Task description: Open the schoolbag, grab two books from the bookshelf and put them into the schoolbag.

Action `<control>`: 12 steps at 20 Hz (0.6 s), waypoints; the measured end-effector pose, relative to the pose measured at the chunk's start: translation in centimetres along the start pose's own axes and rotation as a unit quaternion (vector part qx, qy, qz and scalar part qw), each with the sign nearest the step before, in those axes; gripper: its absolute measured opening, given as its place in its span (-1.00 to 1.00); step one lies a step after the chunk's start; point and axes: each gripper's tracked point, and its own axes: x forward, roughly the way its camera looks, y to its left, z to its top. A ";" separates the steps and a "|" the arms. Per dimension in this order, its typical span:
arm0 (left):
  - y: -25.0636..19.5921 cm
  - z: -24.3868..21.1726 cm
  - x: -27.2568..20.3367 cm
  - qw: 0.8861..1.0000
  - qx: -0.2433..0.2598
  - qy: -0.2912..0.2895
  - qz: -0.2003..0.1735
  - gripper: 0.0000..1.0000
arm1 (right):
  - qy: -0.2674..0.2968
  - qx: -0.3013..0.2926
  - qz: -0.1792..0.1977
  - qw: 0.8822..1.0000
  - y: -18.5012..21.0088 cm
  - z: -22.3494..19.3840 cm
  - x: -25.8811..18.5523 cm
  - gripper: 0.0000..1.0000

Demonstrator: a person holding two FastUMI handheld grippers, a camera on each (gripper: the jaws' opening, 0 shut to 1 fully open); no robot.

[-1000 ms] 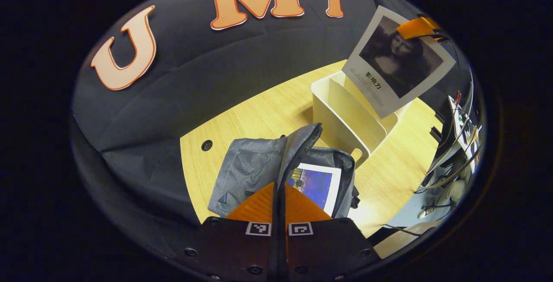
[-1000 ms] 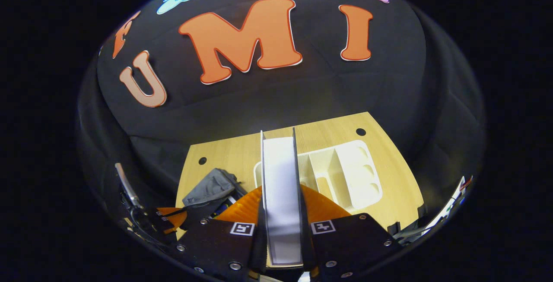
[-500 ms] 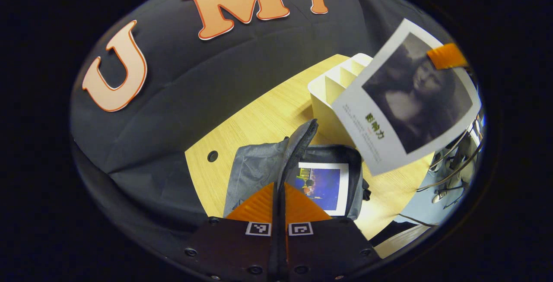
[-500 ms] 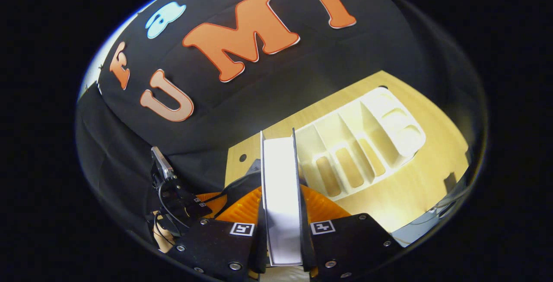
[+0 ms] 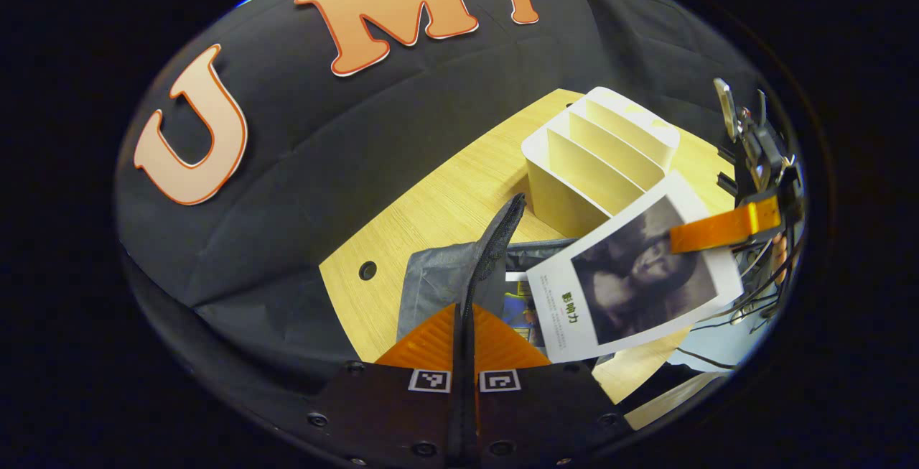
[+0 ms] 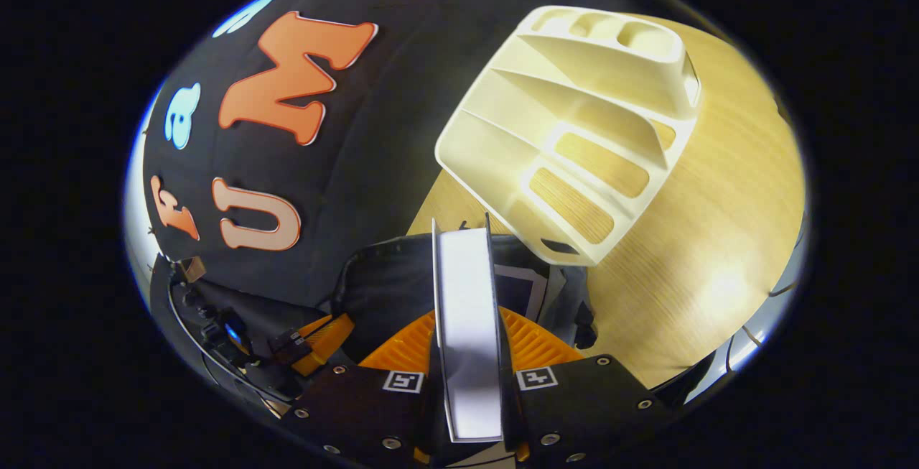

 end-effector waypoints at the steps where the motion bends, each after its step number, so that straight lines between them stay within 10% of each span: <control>1: -0.1 0.2 -0.1 1.000 -0.001 -0.002 -0.003 -0.99 | -0.006 0.018 0.002 1.000 -0.5 -0.1 0.7 -0.35; 12: -0.8 2.9 -2.2 0.998 0.033 -0.049 -0.003 -0.99 | -0.062 0.113 0.073 0.989 1.7 -1.7 8.6 -0.36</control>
